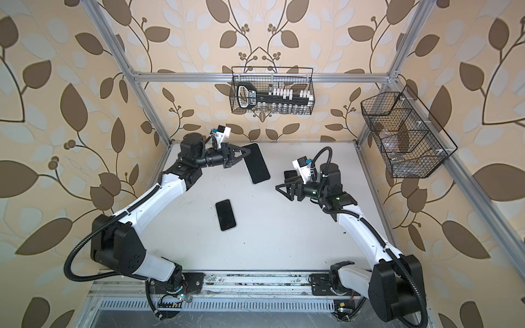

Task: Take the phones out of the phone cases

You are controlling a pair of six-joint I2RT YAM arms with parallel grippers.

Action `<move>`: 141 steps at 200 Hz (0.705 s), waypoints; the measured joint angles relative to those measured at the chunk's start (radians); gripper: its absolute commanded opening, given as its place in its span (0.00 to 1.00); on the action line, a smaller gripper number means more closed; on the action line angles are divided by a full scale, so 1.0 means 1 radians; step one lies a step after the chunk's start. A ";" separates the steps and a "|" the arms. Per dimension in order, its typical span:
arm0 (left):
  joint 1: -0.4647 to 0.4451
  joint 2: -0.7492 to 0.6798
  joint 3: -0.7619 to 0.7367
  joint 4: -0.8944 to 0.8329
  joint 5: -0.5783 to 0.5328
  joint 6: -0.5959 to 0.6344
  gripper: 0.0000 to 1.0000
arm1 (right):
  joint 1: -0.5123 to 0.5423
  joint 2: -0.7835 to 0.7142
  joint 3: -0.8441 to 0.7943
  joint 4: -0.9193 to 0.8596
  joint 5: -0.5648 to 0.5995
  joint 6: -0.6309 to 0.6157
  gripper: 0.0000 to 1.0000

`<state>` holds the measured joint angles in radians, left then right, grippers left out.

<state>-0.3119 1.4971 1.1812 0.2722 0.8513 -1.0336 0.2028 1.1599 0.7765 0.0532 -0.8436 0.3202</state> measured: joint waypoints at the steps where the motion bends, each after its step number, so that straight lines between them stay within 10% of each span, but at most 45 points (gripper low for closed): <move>1: 0.000 0.002 -0.011 0.009 -0.006 -0.014 0.00 | 0.000 -0.001 -0.002 0.004 0.000 0.006 0.81; 59: 0.005 0.105 -0.351 0.428 -0.218 -0.414 0.00 | 0.032 -0.053 -0.154 0.223 0.085 0.325 0.81; 141: -0.036 0.104 -0.433 0.665 -0.312 -0.516 0.00 | 0.045 -0.023 -0.280 0.434 0.138 0.528 0.80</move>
<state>-0.3481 1.6009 0.7479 0.9371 0.5392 -1.5494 0.2478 1.1374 0.4961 0.4870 -0.7055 0.8478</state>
